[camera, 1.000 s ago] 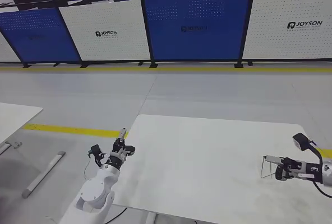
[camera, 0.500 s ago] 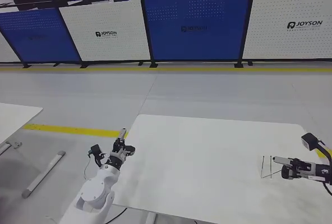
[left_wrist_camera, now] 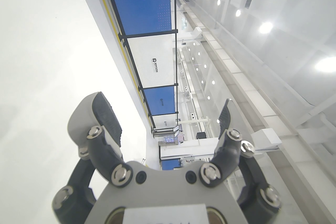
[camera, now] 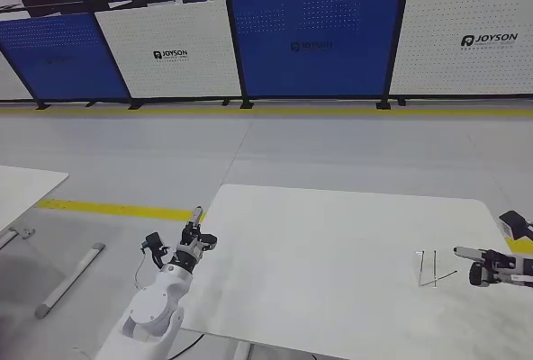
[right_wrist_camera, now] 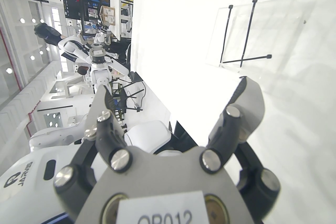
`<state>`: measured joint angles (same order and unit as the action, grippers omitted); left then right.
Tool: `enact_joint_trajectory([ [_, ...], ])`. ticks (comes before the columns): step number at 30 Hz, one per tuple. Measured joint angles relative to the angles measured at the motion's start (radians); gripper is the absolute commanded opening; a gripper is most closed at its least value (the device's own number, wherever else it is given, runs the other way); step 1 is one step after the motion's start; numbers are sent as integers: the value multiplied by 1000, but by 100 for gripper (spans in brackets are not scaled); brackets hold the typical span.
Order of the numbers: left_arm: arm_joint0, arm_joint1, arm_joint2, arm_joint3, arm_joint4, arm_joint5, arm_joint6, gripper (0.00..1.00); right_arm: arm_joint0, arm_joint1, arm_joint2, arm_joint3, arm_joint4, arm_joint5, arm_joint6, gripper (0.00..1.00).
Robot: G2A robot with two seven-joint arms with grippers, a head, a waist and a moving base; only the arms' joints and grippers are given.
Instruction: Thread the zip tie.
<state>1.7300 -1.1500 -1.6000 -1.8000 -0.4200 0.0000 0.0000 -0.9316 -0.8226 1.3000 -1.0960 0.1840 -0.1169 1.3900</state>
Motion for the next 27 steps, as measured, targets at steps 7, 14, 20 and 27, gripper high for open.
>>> enact_joint_trajectory([
  [7, 0, 0, 0, 0, 0, 0, 0, 100, -5, 1, -7, -16, -17, -19, 0, 100],
  [14, 0, 0, 0, 0, 0, 0, 0, 100, 38, 12, -26, 35, -68, -139, 0, 100],
  [20, 0, 0, 0, 0, 0, 0, 0, 100, 126, -7, -138, 127, -108, -176, 0, 100],
  [27, 0, 0, 0, 0, 0, 0, 0, 100, 246, -65, -285, 298, -124, -161, 0, 100],
])
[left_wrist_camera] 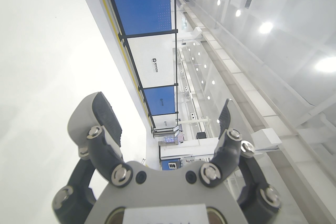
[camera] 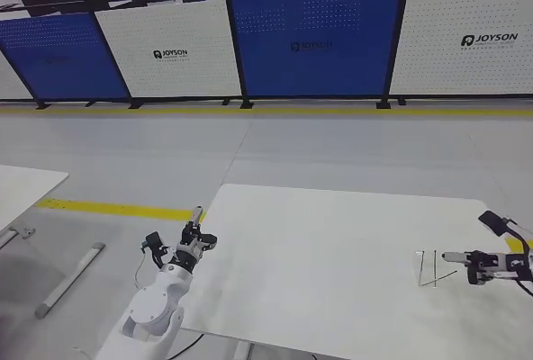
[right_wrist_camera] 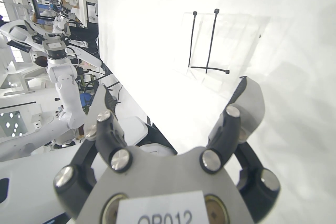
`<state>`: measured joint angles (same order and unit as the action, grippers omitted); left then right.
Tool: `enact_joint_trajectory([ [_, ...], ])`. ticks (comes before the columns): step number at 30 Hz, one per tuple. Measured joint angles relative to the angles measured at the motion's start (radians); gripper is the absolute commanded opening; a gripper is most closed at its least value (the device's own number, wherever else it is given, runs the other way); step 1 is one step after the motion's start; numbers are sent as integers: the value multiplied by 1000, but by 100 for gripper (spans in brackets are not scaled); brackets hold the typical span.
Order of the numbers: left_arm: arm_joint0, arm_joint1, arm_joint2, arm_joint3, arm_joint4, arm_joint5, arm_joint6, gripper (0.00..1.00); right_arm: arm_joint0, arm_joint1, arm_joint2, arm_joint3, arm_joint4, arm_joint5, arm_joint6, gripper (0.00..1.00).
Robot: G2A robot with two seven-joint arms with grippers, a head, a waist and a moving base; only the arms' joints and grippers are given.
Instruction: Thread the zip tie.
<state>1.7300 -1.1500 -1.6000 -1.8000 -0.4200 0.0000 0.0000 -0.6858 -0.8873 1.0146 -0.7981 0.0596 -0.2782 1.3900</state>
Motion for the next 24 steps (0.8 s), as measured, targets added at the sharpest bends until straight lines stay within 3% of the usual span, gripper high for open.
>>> enact_joint_trajectory([
  [14, 0, 0, 0, 0, 0, 0, 0, 100, 14, -6, -16, 22, 4, 0, 0, 100],
  [19, 0, 0, 0, 0, 0, 0, 0, 100, 16, -12, -33, 9, -24, 47, -33, 100],
  [24, 0, 0, 0, 0, 0, 0, 0, 100, 47, -24, -54, 49, -31, 67, -10, 100],
])
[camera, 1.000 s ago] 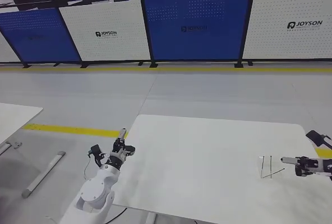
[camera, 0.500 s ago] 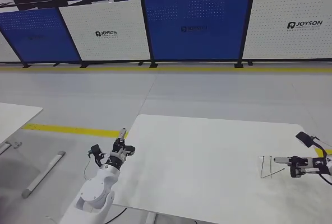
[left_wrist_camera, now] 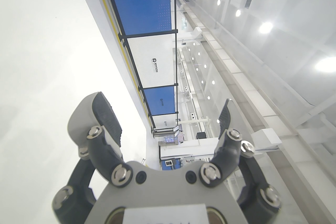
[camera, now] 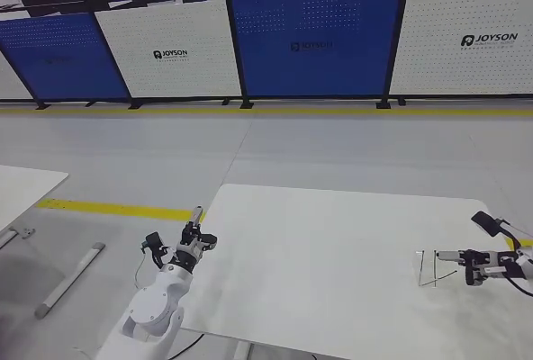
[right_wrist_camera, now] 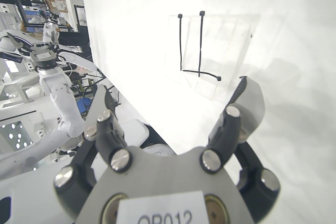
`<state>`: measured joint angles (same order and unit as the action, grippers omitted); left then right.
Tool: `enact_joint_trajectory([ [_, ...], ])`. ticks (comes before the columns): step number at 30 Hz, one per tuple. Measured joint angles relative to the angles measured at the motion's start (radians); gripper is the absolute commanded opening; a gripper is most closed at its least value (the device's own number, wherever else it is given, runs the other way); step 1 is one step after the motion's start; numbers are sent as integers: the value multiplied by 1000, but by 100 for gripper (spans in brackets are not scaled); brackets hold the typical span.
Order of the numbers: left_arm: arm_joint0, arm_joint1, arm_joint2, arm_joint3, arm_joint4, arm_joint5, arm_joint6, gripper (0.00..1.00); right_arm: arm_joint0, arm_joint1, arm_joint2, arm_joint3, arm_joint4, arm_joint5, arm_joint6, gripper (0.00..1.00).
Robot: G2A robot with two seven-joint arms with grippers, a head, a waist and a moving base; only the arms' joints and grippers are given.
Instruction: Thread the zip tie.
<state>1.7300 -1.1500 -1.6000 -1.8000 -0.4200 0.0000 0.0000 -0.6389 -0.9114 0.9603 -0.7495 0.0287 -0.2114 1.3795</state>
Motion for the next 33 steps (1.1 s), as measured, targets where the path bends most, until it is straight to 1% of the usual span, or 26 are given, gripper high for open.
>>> enact_joint_trajectory([
  [4, 0, 0, 0, 0, 0, 0, 0, 100, 23, -11, -21, 31, -13, 21, 9, 100],
  [14, 0, 0, 0, 0, 0, 0, 0, 100, 22, -11, -21, 31, -12, 21, 9, 100],
  [18, 0, 0, 0, 0, 0, 0, 0, 100, 15, -13, -32, 11, -53, 55, -39, 100],
  [21, 0, 0, 0, 0, 0, 0, 0, 100, 19, -15, -37, 12, -63, 74, -47, 100],
  [22, 0, 0, 0, 0, 0, 0, 0, 100, 22, -17, -39, 15, -66, 79, -48, 91],
  [23, 0, 0, 0, 0, 0, 0, 0, 100, 25, -19, -42, 20, -68, 84, -50, 86],
  [24, 0, 0, 0, 0, 0, 0, 0, 100, 29, -21, -45, 27, -70, 88, -52, 79],
  [26, 0, 0, 0, 0, 0, 0, 0, 100, 35, -26, -50, 40, -70, 89, -52, 49],
  [28, 0, 0, 0, 0, 0, 0, 0, 100, 41, -30, -56, 56, -68, 82, -50, 48],
  [30, 0, 0, 0, 0, 0, 0, 0, 100, 47, -34, -60, 72, -68, 74, -49, 45],
  [33, 0, 0, 0, 0, 0, 0, 0, 100, 55, -38, -64, 91, -73, 65, -49, 44],
])
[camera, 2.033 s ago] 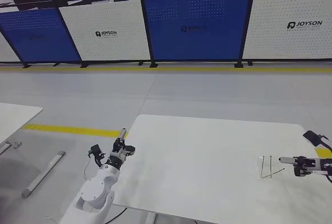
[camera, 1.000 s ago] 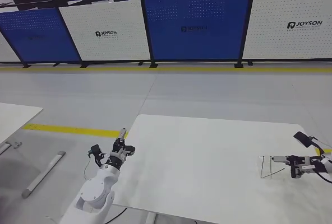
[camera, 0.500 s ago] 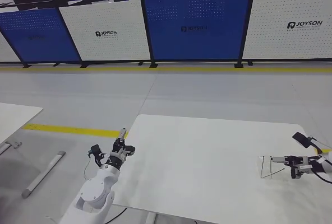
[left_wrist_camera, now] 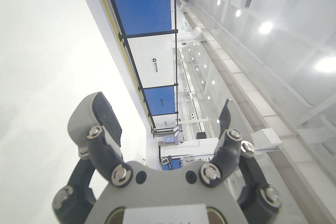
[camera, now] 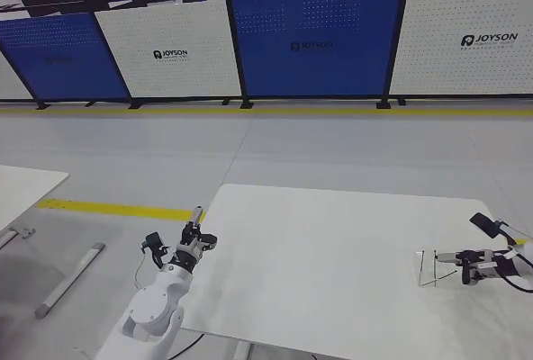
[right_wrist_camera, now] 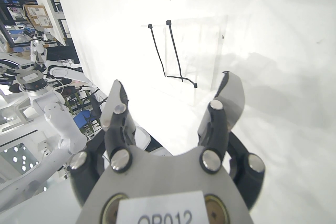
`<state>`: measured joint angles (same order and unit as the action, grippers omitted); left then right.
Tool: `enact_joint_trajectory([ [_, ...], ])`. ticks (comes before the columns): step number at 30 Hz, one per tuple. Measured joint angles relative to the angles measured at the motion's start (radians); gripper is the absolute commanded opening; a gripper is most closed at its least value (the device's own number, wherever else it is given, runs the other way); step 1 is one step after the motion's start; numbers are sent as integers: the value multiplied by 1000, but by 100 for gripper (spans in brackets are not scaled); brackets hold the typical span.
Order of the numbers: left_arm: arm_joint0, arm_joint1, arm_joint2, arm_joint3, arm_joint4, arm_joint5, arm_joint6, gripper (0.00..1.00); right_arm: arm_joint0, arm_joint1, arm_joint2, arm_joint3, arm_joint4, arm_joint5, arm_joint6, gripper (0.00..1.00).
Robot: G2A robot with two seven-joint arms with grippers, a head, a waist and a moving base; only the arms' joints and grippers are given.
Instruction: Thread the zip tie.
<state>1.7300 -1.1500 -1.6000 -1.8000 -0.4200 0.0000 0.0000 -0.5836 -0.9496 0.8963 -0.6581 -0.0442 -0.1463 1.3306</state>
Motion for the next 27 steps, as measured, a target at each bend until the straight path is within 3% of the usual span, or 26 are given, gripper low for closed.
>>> enact_joint_trajectory([
  [13, 0, 0, 0, 0, 0, 0, 0, 100, 25, -9, -4, 64, -18, -14, -10, 33],
  [21, 0, 0, 0, 0, 0, 0, 0, 100, 36, -19, -14, 79, -28, 4, -10, 29],
  [23, 0, 0, 0, 0, 0, 0, 0, 100, 39, -22, -17, 84, -31, 9, -12, 22],
  [27, 0, 0, 0, 0, 0, 0, 0, 100, 49, -28, -21, 101, -35, 12, -11, 22],
])
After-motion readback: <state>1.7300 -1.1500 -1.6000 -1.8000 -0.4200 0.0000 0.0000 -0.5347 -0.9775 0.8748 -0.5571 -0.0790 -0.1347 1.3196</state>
